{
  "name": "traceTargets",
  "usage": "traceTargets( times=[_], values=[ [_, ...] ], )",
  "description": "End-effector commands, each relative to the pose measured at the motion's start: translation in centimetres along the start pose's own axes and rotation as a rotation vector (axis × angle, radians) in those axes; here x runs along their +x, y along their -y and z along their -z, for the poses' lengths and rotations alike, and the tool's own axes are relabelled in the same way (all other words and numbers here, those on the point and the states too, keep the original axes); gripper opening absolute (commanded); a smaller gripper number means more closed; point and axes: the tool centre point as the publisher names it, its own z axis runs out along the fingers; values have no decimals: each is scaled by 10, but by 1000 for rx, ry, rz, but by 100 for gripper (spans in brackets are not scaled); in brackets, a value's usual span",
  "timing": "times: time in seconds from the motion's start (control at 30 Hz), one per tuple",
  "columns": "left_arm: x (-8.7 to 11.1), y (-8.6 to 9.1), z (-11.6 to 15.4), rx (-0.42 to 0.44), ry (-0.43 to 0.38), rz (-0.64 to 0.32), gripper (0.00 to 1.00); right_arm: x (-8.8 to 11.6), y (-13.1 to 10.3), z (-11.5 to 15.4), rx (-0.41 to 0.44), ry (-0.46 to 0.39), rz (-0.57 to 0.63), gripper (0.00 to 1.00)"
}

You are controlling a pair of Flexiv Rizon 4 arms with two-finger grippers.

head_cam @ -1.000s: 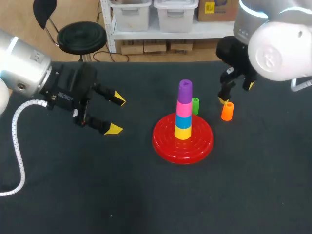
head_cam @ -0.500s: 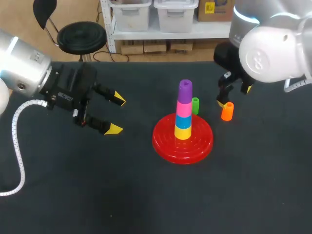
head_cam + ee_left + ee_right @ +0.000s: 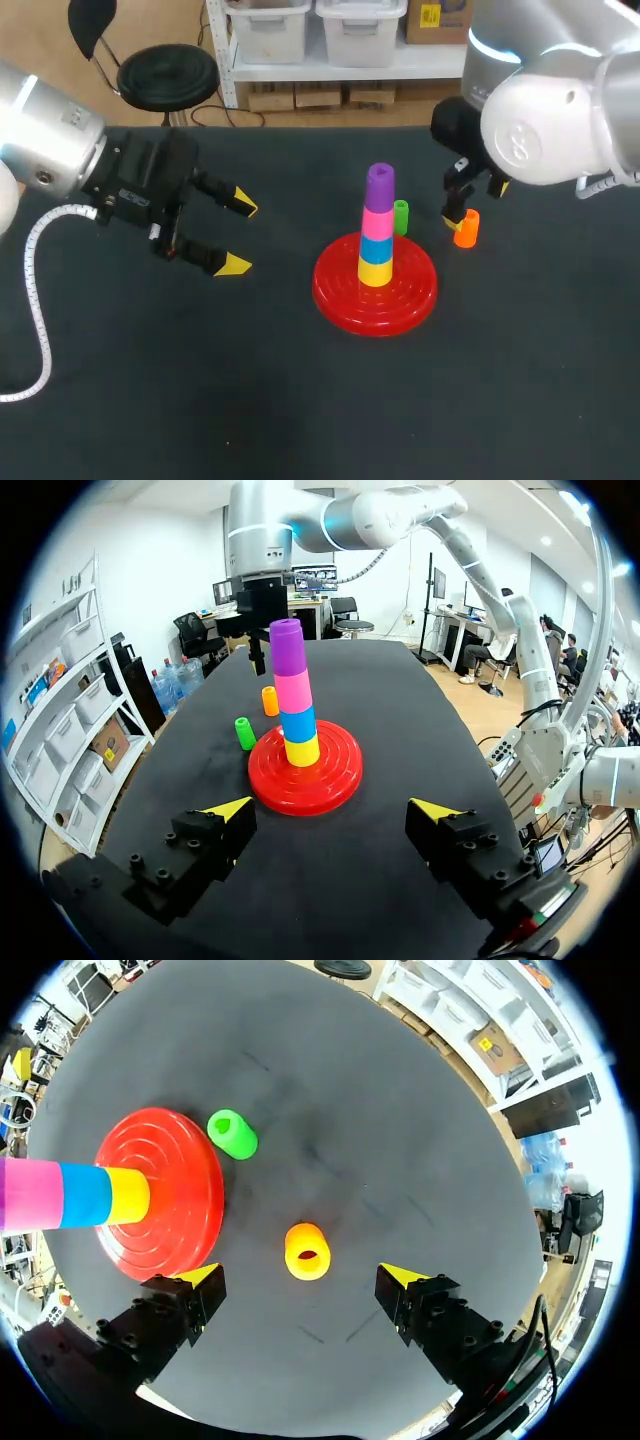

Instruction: Pick up and stack the cylinders on the red base in this order: pink,purple,orange,green

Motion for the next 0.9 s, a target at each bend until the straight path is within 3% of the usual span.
traceTargets(
  times=[0.03,0.9],
  values=[
    [1,0,-1,-2,2,-2,100,0,-3,-5,5,-2,6,100],
    [1,0,-1,-2,2,-2,100,-10,5,-17,-8,-20,13,100]
  ],
)
